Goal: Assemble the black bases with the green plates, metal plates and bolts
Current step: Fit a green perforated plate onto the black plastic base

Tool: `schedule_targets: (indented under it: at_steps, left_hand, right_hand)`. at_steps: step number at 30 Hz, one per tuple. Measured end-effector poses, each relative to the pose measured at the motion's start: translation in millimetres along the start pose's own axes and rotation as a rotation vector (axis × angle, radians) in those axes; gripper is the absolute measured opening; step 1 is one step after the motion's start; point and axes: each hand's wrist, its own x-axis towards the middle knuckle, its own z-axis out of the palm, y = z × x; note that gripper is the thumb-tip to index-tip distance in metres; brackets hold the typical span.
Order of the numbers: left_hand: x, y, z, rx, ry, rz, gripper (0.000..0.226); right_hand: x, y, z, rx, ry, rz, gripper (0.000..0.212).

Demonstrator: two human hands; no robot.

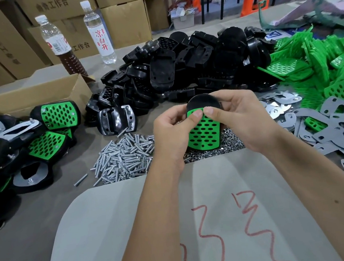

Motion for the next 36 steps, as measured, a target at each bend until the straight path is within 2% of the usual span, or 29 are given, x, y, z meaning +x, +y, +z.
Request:
schedule_targets:
  at_steps: [2, 6, 8, 12, 18, 23, 26, 30, 34, 36]
  left_hand:
    - [-0.5, 0.8, 0.4, -0.012, 0.038, 0.027, 0.016]
    - [2.5, 2.3, -1.8, -0.138, 0.164, -0.027, 0.025]
    - [3.2, 3.9, -3.6, -0.17, 0.19, -0.056, 0.024]
    - [2.8, 3.3, -1.2, -0.152, 0.175, -0.045, 0.021]
    - [4.3, 0.8, -3.0, -0.097, 0.067, -0.066, 0.017]
    - [2.4, -1.1, -2.5, -0.001, 0.011, 0.019, 0.02]
    - [1.6, 0.2, 0.0, -0.1, 0.078, 0.009, 0.018]
    - [3.6, 3.4, 0.7, -0.264, 0.176, -0.047, 0.011]
    - [4.0, 4.6, -1.1, -0.269, 0.113, -0.106, 0.004]
    - [4.7, 6.3, -5.3, -0.214, 0.057, -0.113, 0.008]
  right_hand:
    - [0.1, 2.8, 4.3, 0.001, 0.015, 0.001, 0.023]
    - [1.6, 6.1, 7.2, 0.027, 0.184, 0.048, 0.012]
    - [1.7, 5.1, 2.8, 0.086, 0.154, 0.101, 0.012]
    - [-0.8, 4.5, 3.5, 0.085, 0.027, 0.15, 0.02]
    - [-0.5, 1.8, 2.6, 0.081, 0.036, 0.11, 0.02]
    - [-1.6, 0.5, 3.9, 0.062, -0.013, 0.096, 0.024]
    - [-0.2, 2.0, 8.6, 0.004, -0.005, 0.096, 0.025]
    - [-1.7, 1.8, 15.1, -0.07, -0.003, 0.142, 0.012]
    - [-1.0, -0.4, 14.0, -0.136, 0.022, 0.094, 0.012]
    - [-1.4, -1.7, 12.7, -0.149, 0.019, 0.082, 0.012]
